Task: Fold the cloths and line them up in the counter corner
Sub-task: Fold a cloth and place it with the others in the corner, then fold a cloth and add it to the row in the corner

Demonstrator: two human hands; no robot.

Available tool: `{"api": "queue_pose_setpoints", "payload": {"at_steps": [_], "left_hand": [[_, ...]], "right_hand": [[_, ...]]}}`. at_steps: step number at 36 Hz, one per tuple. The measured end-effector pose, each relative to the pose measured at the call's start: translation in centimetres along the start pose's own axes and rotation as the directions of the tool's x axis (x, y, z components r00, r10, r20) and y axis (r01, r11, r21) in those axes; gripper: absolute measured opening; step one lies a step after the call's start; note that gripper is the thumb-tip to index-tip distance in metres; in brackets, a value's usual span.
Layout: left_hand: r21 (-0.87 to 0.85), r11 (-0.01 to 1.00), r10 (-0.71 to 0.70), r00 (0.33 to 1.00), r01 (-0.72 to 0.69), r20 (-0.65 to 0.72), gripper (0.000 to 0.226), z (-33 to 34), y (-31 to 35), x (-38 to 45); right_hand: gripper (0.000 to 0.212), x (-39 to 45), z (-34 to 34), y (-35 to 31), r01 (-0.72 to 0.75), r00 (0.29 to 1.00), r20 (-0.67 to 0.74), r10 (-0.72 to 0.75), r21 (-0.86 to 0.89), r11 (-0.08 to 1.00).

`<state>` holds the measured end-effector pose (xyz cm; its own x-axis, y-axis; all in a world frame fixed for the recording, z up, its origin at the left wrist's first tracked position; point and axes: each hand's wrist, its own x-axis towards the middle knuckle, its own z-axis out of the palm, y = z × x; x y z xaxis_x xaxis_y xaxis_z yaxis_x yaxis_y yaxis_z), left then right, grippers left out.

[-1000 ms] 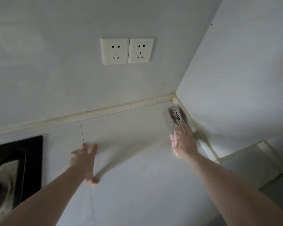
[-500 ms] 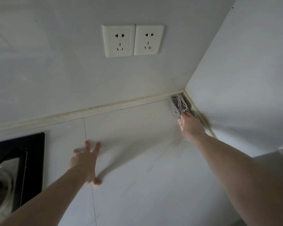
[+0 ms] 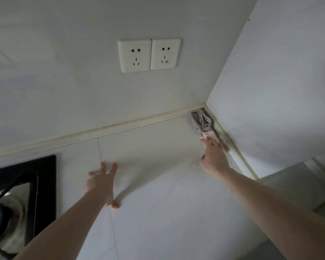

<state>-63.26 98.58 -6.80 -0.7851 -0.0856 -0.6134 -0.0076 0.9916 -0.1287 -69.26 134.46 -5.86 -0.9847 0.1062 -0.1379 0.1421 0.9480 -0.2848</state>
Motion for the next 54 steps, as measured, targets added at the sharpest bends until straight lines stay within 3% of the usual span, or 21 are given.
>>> {"api": "queue_pose_setpoints", "payload": {"at_steps": [3,6,9,12,17,22,26,30,33,38,44,54], "left_hand": [[-0.022,1.0,0.015,1.0,-0.015,-0.005,0.139,-0.1,-0.1,-0.3],[-0.064,0.994,0.089,0.995,-0.092,-0.043,0.114,0.7,-1.1,-1.6],[-0.058,0.983,0.17,0.985,-0.171,-0.028,0.091,2.4,-2.1,-4.5],[-0.018,0.976,0.217,0.976,-0.217,-0.002,0.084,4.8,-2.8,-7.2],[-0.041,0.948,0.318,0.948,-0.316,0.029,0.082,9.1,-3.3,-12.9],[-0.399,0.849,0.397,0.917,-0.347,0.046,0.06,12.0,-5.8,-19.6],[-0.586,0.77,0.281,0.959,-0.254,-0.046,0.051,15.8,-9.4,-25.2],[-0.662,0.725,0.137,0.981,-0.192,-0.135,0.051,18.9,-14.2,-30.6],[-0.71,0.693,-0.004,0.984,-0.125,-0.178,0.05,20.8,-17.7,-34.5],[-0.805,0.593,-0.208,0.965,-0.007,-0.161,0.047,22.7,-21.6,-39.6],[-0.897,0.428,-0.485,0.866,0.109,-0.126,0.044,25.4,-26.0,-46.6],[-0.93,0.331,-0.74,0.655,0.158,-0.152,0.044,29.9,-33.5,-59.2]], "right_hand": [[0.068,-2.5,0.4,-0.9,-0.032,0.999,0.008,0.031,0.046,0.998],[0.066,-5.8,0.8,-3.0,-0.035,0.999,0.017,0.033,0.092,0.995],[0.064,-10.5,1.8,-5.8,-0.037,0.981,0.194,0.017,0.1,0.994],[0.065,-15.8,4.2,-8.3,0.006,0.916,0.398,-0.045,0.099,0.995],[0.066,-24.4,7.1,-12.1,0.055,0.84,0.535,-0.093,0.085,0.995],[0.063,-31.9,8.4,-15.8,0.14,0.782,0.605,-0.151,0.065,0.988],[0.064,-36.7,8.8,-18.1,0.118,0.728,0.671,-0.137,0.074,0.99],[0.058,-39.9,8.6,-21.1,0.087,0.699,0.695,-0.168,0.15,0.985],[0.055,-41.6,7.7,-24.3,0.184,0.684,0.682,-0.258,0.181,0.966],[0.052,-42.4,5.5,-30.4,0.361,0.599,0.668,-0.44,0.265,0.894],[0.048,-44.7,3.9,-40.1,0.538,0.408,0.642,-0.649,0.405,0.739],[0.044,-56.0,5.7,-50.1,0.651,0.144,0.592,-0.793,0.547,0.526]]}}
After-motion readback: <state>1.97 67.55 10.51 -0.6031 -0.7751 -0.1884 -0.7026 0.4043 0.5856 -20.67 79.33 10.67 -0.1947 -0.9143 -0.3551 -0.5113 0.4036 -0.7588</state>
